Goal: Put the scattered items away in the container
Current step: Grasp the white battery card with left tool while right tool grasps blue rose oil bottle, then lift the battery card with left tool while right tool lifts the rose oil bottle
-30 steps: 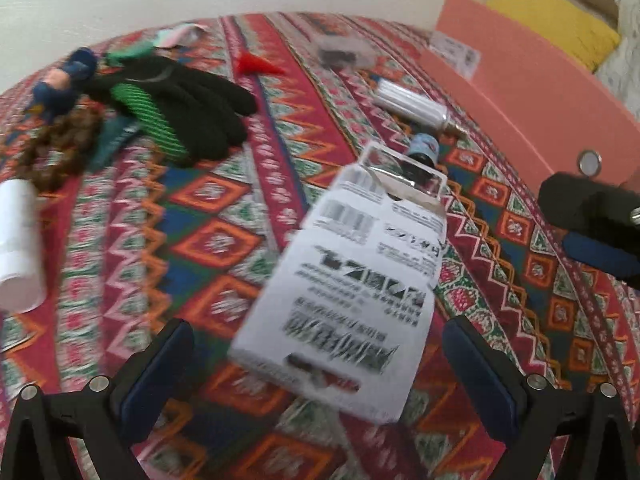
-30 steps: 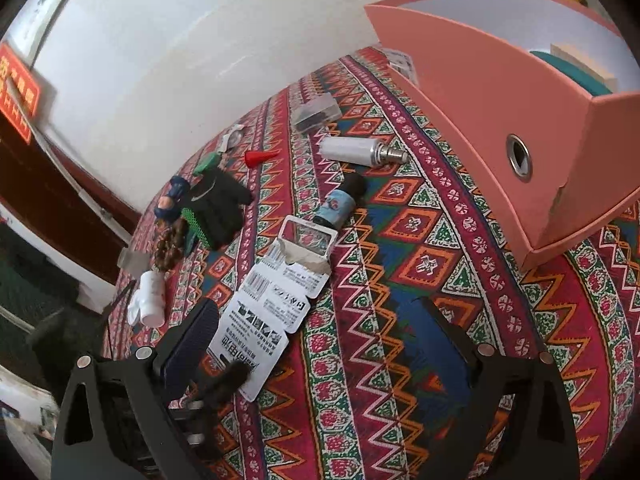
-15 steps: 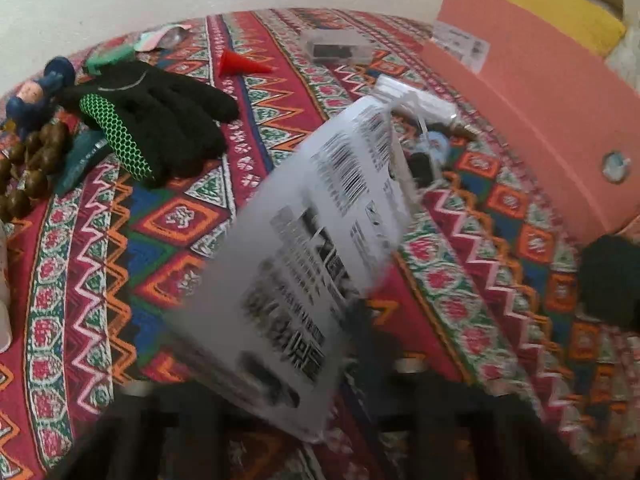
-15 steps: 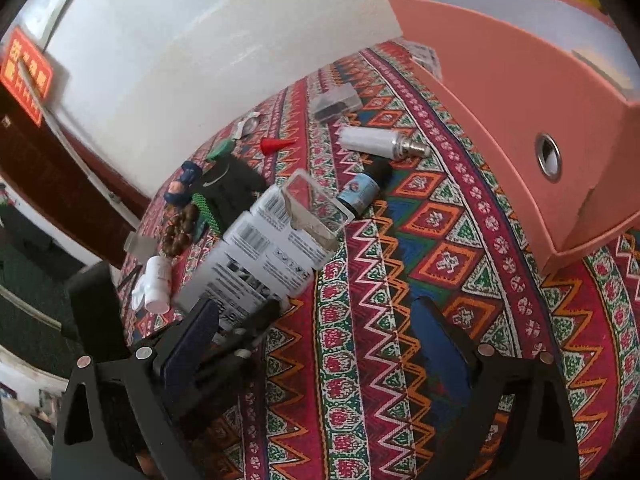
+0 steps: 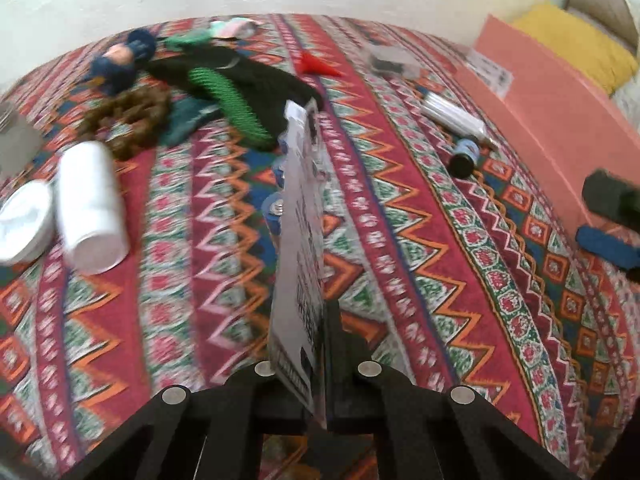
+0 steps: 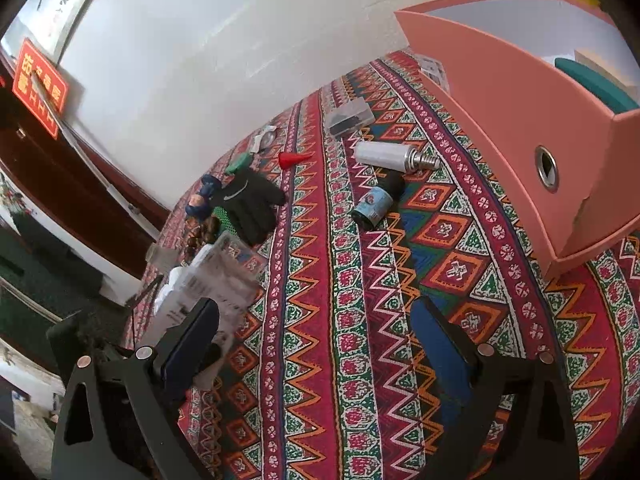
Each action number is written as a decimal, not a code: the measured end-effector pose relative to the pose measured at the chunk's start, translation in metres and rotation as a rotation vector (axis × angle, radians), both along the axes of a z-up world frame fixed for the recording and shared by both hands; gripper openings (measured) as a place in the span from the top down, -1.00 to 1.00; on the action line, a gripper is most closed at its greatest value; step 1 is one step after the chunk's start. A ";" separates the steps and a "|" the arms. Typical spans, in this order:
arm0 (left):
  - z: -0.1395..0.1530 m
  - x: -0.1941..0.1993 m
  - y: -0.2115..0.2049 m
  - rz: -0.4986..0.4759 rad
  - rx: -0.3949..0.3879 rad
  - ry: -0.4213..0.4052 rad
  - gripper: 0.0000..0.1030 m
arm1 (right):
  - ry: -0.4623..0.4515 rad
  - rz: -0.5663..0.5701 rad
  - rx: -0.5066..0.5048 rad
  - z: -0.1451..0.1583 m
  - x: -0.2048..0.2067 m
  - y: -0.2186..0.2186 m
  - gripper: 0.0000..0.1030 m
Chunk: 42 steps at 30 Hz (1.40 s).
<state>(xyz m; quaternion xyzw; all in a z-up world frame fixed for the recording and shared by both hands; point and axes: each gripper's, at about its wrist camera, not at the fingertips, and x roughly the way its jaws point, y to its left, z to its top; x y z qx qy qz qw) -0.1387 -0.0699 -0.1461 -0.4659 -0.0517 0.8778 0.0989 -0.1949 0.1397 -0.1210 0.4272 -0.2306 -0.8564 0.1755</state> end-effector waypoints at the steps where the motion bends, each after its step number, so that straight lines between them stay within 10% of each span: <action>1: 0.002 0.003 -0.006 0.009 0.013 -0.001 0.99 | -0.003 0.005 0.003 -0.001 0.000 -0.001 -0.90; 15: -0.009 0.005 -0.015 -0.011 0.097 0.008 0.94 | -0.048 -0.163 0.294 -0.029 -0.071 -0.017 -0.91; 20: -0.010 -0.014 -0.011 -0.009 0.103 0.028 0.70 | -0.078 -0.229 0.324 -0.050 -0.109 -0.017 -0.94; 23: -0.015 -0.022 -0.018 0.003 0.132 0.018 0.18 | -0.055 -0.217 0.348 -0.051 -0.120 -0.021 -0.93; 28: -0.024 -0.033 -0.029 0.034 0.204 -0.007 -0.16 | -0.023 -0.169 0.390 -0.051 -0.128 -0.029 0.27; 33: -0.029 -0.045 -0.038 0.086 0.241 -0.007 -0.43 | -0.026 -0.125 0.350 -0.049 -0.121 -0.031 0.50; 40: -0.037 -0.064 -0.052 0.171 0.285 -0.005 -0.33 | -0.032 -0.030 0.310 -0.047 -0.098 -0.052 0.50; 41: -0.038 -0.067 -0.054 0.183 0.291 -0.004 -0.14 | -0.034 -0.016 0.302 -0.047 -0.095 -0.055 0.50; 42: -0.039 -0.069 -0.055 0.195 0.298 -0.004 0.46 | -0.036 -0.002 0.293 -0.047 -0.091 -0.058 0.50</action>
